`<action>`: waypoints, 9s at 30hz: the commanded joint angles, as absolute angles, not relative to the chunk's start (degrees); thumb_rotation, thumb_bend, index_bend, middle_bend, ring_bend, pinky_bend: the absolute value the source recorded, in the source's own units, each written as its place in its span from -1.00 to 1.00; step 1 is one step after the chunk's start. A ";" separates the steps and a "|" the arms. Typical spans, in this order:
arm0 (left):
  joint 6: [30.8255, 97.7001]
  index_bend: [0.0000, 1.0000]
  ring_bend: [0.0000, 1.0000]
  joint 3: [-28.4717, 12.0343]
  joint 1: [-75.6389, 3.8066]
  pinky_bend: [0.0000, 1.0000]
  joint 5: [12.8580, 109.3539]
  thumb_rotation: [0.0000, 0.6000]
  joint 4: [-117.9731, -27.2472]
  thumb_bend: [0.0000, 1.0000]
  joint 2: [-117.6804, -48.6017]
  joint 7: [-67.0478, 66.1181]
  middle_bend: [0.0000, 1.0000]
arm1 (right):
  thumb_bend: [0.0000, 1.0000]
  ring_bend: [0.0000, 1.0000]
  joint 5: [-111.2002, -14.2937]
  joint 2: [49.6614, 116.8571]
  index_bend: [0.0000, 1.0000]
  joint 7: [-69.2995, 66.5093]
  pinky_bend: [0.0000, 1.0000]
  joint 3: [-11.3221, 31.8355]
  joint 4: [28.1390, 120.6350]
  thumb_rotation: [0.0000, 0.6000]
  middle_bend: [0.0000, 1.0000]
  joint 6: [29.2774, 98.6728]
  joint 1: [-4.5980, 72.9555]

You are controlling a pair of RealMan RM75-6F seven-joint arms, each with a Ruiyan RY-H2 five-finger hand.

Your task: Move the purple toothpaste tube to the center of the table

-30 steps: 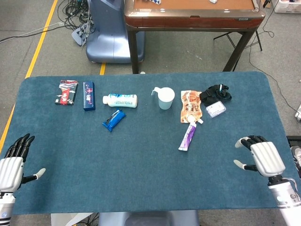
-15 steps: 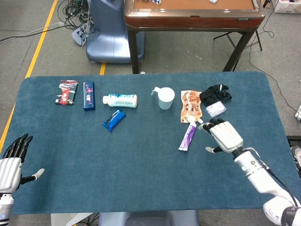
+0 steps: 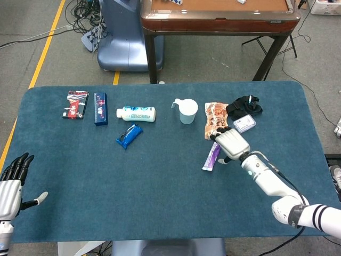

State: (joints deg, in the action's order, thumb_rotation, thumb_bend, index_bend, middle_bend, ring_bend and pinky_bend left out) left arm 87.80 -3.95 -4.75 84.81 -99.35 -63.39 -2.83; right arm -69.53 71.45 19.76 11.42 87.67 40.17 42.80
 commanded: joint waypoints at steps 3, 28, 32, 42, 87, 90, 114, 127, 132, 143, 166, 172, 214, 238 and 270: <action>87.92 -1.00 -0.94 -4.04 -4.74 -0.80 84.91 1.00 -99.30 -0.75 -63.50 -2.75 -0.95 | -1.00 -0.67 -65.86 74.83 -0.52 23.00 -0.59 10.11 84.24 1.00 -0.29 37.65 45.99; 87.82 -1.00 -0.94 -4.31 -4.92 -0.80 85.18 1.00 -98.85 -0.75 -63.86 -2.93 -0.95 | -1.00 -0.76 -58.08 76.51 -0.72 23.20 -0.77 3.50 79.90 0.53 -0.32 34.08 49.99; 87.38 -1.00 -0.94 -4.35 -5.16 -0.80 85.09 1.00 -98.70 -0.75 -64.03 -2.87 -0.95 | -1.00 -0.76 -58.31 73.97 -0.72 23.39 -0.78 1.67 83.18 0.54 -0.32 36.06 48.48; 86.60 -1.00 -0.94 -4.45 -5.98 -0.80 85.64 1.00 -98.33 -0.75 -64.56 -2.71 -0.95 | -1.00 -0.76 -59.77 66.20 -0.73 22.65 -0.79 -0.33 92.45 0.54 -0.32 41.70 45.00; 88.26 -1.00 -0.94 -3.97 -5.21 -0.80 86.92 1.00 -98.58 -0.75 -64.05 -1.19 -0.95 | -1.00 -0.78 -76.62 63.61 -0.74 13.38 -0.85 -5.46 100.47 0.53 -0.36 47.79 37.25; 88.58 -1.00 -0.94 -3.87 -4.92 -0.80 86.90 1.00 -98.58 -0.75 -63.87 -0.94 -0.95 | -1.00 -0.78 -77.71 63.01 -0.74 13.94 -0.85 -4.92 100.57 0.54 -0.36 48.97 37.00; 89.05 -1.00 -0.94 -3.55 -4.00 -0.80 86.66 1.00 -99.48 -0.75 -62.81 0.60 -0.95 | -1.00 -0.88 -76.01 76.16 -0.83 30.67 -0.85 -0.28 82.56 1.00 -0.65 51.58 38.60; 89.07 -1.00 -0.94 -3.51 -3.72 -0.80 86.50 1.00 -98.49 -0.75 -62.74 1.79 -0.95 | -1.00 -0.88 -76.41 80.96 -0.83 34.22 -0.85 1.09 82.61 1.00 -0.65 52.57 39.59; 89.09 -1.00 -0.94 -3.53 -3.66 -0.80 86.46 1.00 -97.99 -0.75 -62.87 2.00 -0.95 | -1.00 -0.88 -75.53 82.50 -0.83 35.11 -0.85 2.25 82.75 1.00 -0.65 52.67 40.24; 88.76 -1.00 -0.94 -3.53 -3.55 -0.80 86.07 1.00 -97.07 -0.76 -62.96 3.06 -0.95 | -0.90 -0.81 -72.48 80.62 -0.68 33.82 -0.85 1.77 84.14 1.00 -0.42 53.08 38.38; 88.15 -1.00 -0.94 -3.62 -3.99 -0.80 86.23 1.00 -96.76 -0.75 -63.33 2.85 -0.95 | -0.34 -0.52 -70.01 84.51 -0.11 29.94 -0.85 1.86 78.33 1.00 -0.07 51.14 37.80; 88.21 -1.00 -0.94 -3.64 -3.97 -0.80 86.26 1.00 -96.68 -0.75 -63.27 2.96 -0.95 | -0.27 -0.48 -69.58 84.87 -0.05 29.90 -0.85 1.97 77.91 1.00 -0.02 50.67 37.99; 63.76 -0.83 0.57 -2.73 -31.55 0.68 108.67 1.00 -97.91 -0.19 -53.40 13.39 0.55 | 0.45 0.28 -57.83 63.56 0.70 26.50 -0.19 7.66 103.42 1.00 0.55 28.21 59.13; 52.17 -0.83 0.66 -2.13 -43.30 0.75 106.34 1.00 -102.11 -0.10 -60.64 7.00 0.63 | 0.50 0.34 -45.17 72.16 0.76 28.62 -0.19 3.13 103.11 1.00 0.59 33.44 73.36; 54.38 -0.83 0.64 2.31 -43.25 0.74 102.38 1.00 -98.79 -0.10 -63.11 7.01 0.60 | 0.53 0.39 -53.36 72.07 0.82 18.58 -0.19 4.58 102.10 1.00 0.63 37.54 69.33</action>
State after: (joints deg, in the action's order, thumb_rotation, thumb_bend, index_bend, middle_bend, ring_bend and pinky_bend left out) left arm 54.29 2.37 -43.24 102.46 -98.76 -63.06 7.00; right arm -53.14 71.82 18.90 4.41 102.20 37.44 69.46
